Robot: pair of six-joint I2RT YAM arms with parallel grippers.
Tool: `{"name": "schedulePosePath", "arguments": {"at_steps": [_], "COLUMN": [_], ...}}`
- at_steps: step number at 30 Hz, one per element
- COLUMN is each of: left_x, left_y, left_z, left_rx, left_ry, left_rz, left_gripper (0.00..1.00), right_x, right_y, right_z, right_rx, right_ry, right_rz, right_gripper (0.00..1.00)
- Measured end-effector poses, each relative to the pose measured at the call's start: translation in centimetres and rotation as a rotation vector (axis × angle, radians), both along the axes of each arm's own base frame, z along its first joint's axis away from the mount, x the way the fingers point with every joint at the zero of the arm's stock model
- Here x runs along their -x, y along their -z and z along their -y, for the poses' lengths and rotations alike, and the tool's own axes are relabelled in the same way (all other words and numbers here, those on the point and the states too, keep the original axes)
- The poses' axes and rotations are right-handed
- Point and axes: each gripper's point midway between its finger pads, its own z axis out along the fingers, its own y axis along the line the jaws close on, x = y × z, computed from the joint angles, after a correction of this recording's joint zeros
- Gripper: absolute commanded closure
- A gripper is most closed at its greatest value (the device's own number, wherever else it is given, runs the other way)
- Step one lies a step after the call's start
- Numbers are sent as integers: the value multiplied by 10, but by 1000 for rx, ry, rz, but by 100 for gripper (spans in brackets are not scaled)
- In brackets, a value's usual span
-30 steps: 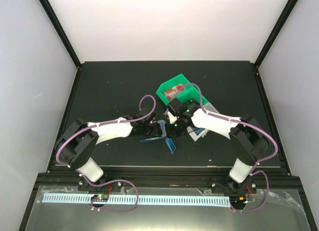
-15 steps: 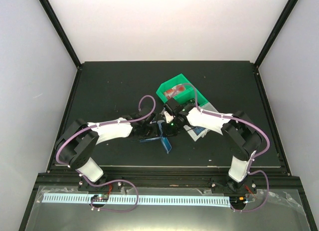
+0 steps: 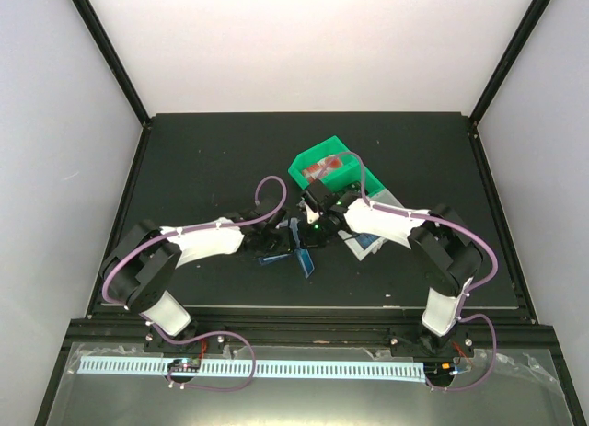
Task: Put the credit cards into the card holder
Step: Insert the credit card into the card holder.
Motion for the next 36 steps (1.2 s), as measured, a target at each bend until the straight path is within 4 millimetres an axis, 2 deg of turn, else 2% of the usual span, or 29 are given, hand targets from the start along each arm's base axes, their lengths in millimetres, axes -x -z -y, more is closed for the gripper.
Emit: {"name": "schedulePosePath", "arguments": {"at_steps": [13, 22, 29, 33, 36], "left_x": [1, 1, 1, 2, 0], "left_y": [1, 0, -2, -6, -10], "left_z": [-1, -6, -9, -13, -14], "left_rx": [3, -4, 1, 8, 16], "left_ry": [-1, -26, -51, -75, -94], "left_rz": [4, 12, 10, 15, 21], "left_gripper": [45, 45, 43, 42, 42], "right_x": [-14, -16, -16, -19, -29], "right_y": [-13, -10, -7, -14, -24], "right_z": [-4, -5, 11, 22, 22], "right_rx": [-46, -40, 42, 87, 108], "right_ry": [75, 76, 84, 81, 78], "right_rz": [68, 68, 86, 126, 173], "right_gripper": [99, 99, 99, 99, 99]}}
